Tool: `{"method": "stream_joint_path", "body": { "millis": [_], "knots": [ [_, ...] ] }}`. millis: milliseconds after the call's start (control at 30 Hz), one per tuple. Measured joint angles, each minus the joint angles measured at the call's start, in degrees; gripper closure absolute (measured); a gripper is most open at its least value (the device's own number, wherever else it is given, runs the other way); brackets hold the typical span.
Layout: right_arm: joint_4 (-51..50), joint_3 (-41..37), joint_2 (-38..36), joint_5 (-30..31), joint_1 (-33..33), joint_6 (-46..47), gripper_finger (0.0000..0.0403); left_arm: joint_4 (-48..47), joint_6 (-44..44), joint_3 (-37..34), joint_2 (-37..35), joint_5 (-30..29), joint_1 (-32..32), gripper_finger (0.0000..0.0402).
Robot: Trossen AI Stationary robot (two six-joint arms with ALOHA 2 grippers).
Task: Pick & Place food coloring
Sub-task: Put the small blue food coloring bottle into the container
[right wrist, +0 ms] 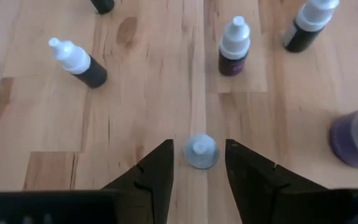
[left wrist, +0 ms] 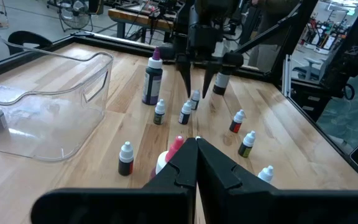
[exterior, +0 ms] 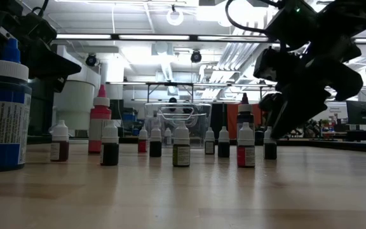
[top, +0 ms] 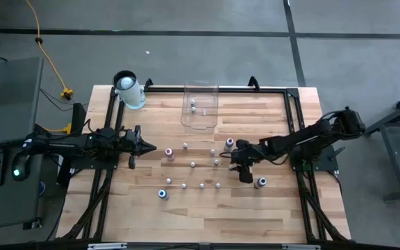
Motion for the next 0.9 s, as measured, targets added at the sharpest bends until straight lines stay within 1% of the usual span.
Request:
{"method": "stream_joint_path", "body": {
  "millis": [900],
  "knots": [
    [0.81,-0.02,0.13,1.74,0.02,1.55,0.0272,-0.01,0.0,0.0,-0.01,0.0,-0.01,0.0401]
  ]
}}
